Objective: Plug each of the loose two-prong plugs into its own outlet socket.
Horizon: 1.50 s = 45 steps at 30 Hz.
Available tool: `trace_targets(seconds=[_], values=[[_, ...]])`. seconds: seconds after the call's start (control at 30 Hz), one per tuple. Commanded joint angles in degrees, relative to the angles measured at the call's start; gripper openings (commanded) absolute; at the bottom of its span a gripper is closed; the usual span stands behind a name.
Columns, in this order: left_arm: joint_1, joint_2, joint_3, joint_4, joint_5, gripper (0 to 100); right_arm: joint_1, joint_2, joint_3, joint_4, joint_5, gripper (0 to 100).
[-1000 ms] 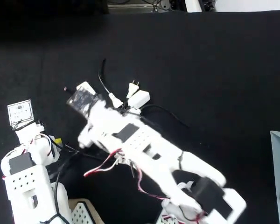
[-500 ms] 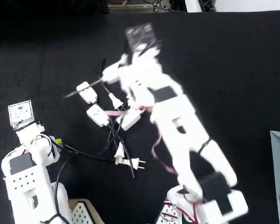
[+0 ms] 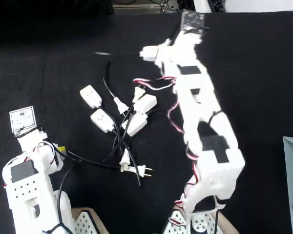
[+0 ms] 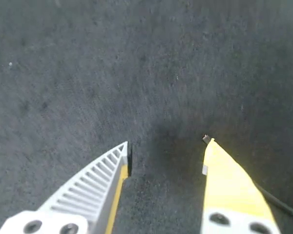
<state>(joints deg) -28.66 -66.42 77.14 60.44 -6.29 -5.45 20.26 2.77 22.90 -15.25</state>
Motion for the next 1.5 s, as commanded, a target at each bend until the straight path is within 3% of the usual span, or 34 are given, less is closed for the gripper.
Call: trace_targets(seconds=[0.0,0.17,0.37,0.63,1.0,1.47], values=[[-0.57,-0.70,-0.48,-0.88,0.18,25,2.29,0.48,-6.55,1.67,-1.05,3.1],[-0.57,-0.70,-0.48,-0.88,0.18,25,0.09,-1.10,-13.49,17.67,-1.05,17.9],[-0.57,-0.70,-0.48,-0.88,0.18,25,-4.40,-6.46,-18.07,31.56,-0.35,17.8],[-0.57,-0.70,-0.48,-0.88,0.18,25,-15.65,-9.01,-16.48,45.89,10.99,17.8],[-0.57,-0.70,-0.40,-0.88,0.18,25,-23.30,-2.07,-4.26,34.55,17.58,17.8],[-0.48,-0.70,-0.40,-0.88,0.09,25,-25.67,3.65,-4.26,32.44,17.58,17.8]])
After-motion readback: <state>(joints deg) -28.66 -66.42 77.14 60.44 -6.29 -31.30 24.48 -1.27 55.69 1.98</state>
